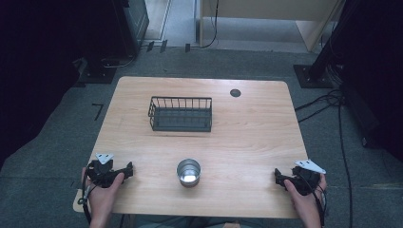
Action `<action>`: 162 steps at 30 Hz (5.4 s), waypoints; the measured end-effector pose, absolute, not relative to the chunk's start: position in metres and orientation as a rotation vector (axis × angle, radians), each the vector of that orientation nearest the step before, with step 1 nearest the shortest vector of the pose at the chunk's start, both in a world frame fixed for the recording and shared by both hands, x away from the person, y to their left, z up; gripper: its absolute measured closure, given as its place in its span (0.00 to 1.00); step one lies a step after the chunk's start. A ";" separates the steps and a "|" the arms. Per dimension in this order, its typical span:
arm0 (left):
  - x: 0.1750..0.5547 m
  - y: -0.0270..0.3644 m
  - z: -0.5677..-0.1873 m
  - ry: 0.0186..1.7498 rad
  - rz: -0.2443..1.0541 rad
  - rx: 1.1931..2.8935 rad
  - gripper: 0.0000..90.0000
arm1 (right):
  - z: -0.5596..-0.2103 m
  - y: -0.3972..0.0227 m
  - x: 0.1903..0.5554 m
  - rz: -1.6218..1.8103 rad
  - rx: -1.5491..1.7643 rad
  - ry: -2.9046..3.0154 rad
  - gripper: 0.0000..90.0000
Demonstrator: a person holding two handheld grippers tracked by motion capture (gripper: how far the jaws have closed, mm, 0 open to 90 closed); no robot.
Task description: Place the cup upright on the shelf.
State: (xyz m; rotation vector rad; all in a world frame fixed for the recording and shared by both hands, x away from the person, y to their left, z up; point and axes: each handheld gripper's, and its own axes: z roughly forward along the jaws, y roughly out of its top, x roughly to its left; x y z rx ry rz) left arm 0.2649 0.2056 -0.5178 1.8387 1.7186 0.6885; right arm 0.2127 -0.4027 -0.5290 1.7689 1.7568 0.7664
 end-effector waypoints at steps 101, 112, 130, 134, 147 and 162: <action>0.214 0.009 -0.488 1.072 0.446 1.999 0.00 | -0.529 -0.402 0.212 0.776 1.757 1.765 0.01; 0.214 0.003 -0.496 1.073 0.523 2.019 0.19 | -0.529 -0.402 0.212 0.776 1.757 1.765 0.01; 0.241 0.018 -0.479 1.117 0.526 1.963 0.21 | -0.529 -0.402 0.212 0.776 1.754 1.766 0.01; 0.249 0.021 -0.473 1.117 0.537 1.956 0.21 | -0.529 -0.402 0.212 0.777 1.755 1.765 0.01; 0.286 0.028 -0.453 1.140 0.537 1.902 0.21 | -0.529 -0.402 0.212 0.778 1.757 1.764 0.01; 0.329 0.038 -0.428 1.177 0.563 1.848 0.21 | -0.529 -0.402 0.212 0.778 1.757 1.763 0.01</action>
